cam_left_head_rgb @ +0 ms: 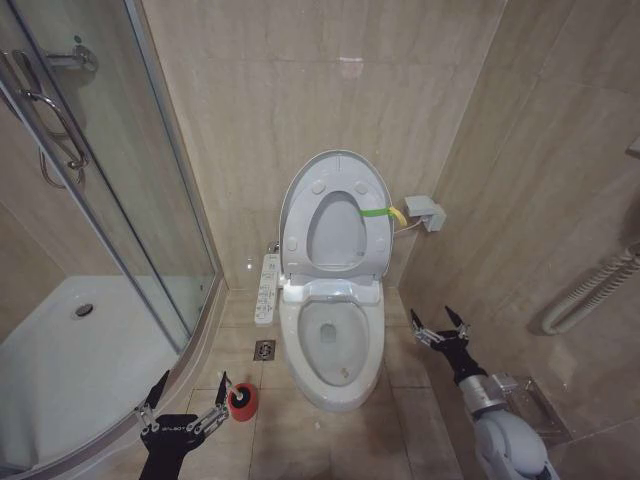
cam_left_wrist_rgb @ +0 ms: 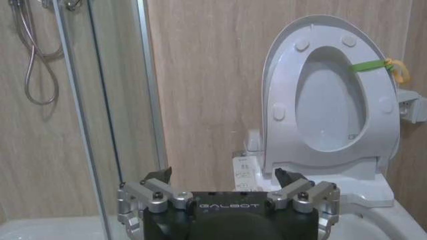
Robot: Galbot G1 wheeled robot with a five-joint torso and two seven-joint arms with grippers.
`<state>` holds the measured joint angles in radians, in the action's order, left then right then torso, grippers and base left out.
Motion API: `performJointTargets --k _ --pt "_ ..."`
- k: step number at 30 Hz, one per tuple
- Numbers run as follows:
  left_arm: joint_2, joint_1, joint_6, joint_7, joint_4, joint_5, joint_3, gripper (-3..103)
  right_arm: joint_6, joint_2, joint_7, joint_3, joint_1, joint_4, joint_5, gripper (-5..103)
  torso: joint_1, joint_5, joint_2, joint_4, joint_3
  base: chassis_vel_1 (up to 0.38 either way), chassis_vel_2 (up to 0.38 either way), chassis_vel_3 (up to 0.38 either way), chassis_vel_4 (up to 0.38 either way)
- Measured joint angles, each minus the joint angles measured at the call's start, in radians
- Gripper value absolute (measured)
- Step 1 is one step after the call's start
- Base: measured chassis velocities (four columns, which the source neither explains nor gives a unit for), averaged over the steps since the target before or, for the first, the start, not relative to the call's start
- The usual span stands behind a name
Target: Open the toilet lid, clean the toilet bowl with a toilet brush, close the toilet lid, and flush.
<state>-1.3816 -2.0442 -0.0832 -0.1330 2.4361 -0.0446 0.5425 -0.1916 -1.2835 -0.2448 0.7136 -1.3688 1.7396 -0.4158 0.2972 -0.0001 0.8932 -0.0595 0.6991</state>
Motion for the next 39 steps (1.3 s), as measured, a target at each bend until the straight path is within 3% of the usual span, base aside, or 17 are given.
performJointTargets --k 39 --pt "0.0 0.0 0.0 0.0 0.0 0.0 0.0 100 -0.023 -0.07 -0.028 0.017 -0.103 0.034 0.025 100 0.0 0.0001 0.0 0.0 0.0 0.0 0.0 0.0 0.0"
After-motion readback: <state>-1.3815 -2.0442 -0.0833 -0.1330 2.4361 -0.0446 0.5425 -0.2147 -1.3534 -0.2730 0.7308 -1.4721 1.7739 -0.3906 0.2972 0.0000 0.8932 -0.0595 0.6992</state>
